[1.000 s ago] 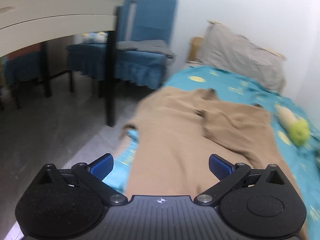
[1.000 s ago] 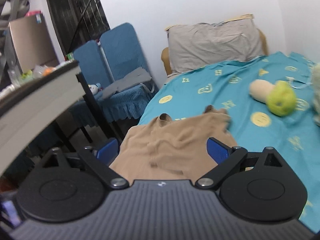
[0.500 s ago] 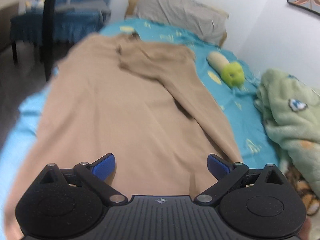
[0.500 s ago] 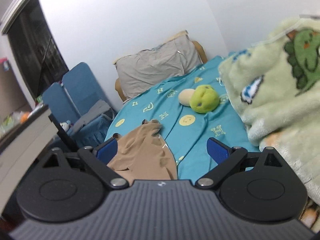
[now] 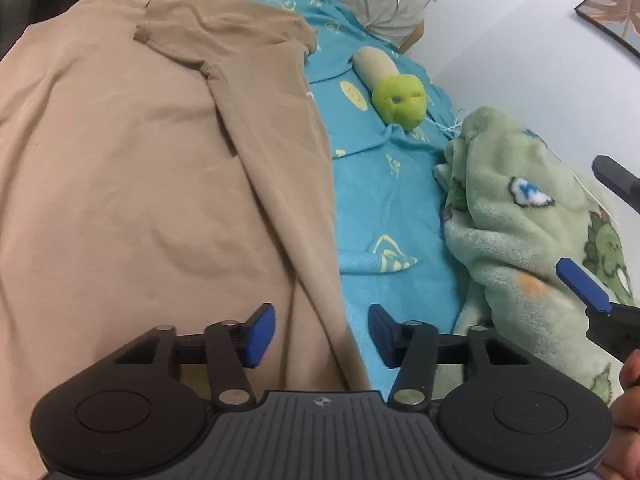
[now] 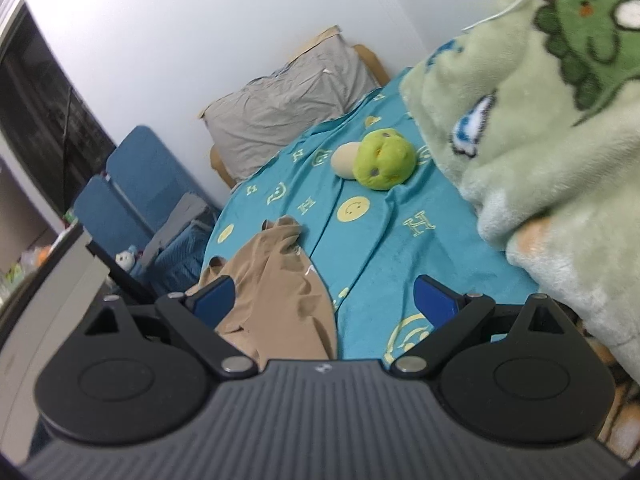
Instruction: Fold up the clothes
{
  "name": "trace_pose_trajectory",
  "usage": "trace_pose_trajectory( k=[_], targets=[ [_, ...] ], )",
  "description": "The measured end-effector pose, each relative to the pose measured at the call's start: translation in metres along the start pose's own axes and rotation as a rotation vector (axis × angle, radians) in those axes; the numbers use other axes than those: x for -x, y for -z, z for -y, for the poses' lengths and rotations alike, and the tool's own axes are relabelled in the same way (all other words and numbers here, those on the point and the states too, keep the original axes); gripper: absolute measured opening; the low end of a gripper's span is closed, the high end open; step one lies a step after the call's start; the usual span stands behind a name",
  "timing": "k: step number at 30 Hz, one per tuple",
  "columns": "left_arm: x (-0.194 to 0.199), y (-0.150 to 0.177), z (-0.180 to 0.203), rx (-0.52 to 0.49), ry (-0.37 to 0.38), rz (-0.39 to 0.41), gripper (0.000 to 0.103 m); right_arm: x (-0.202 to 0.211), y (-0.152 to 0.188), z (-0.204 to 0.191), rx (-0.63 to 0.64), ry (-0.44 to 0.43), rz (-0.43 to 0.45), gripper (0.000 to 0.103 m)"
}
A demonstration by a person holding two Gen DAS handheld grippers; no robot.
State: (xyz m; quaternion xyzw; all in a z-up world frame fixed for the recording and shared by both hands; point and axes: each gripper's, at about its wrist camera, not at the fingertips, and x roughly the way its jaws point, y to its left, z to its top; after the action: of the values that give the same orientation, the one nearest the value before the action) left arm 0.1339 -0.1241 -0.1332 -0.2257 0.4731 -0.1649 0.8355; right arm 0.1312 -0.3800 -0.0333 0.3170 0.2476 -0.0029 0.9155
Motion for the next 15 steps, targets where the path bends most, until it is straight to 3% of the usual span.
trace_pose_trajectory(
  k=[5, 10, 15],
  targets=[
    [-0.007, -0.005, 0.0, -0.005, 0.008, 0.0, 0.034, -0.008, 0.002, -0.005, 0.021, -0.012, -0.024, 0.097],
    [-0.004, -0.009, -0.008, -0.022, 0.04, 0.022, 0.002, -0.01, 0.004, -0.004, 0.013, -0.012, -0.038, 0.097],
    [0.021, -0.021, -0.022, 0.003, 0.136, 0.058, 0.002, -0.012, 0.006, -0.003, 0.004, -0.012, -0.052, 0.097]
  ],
)
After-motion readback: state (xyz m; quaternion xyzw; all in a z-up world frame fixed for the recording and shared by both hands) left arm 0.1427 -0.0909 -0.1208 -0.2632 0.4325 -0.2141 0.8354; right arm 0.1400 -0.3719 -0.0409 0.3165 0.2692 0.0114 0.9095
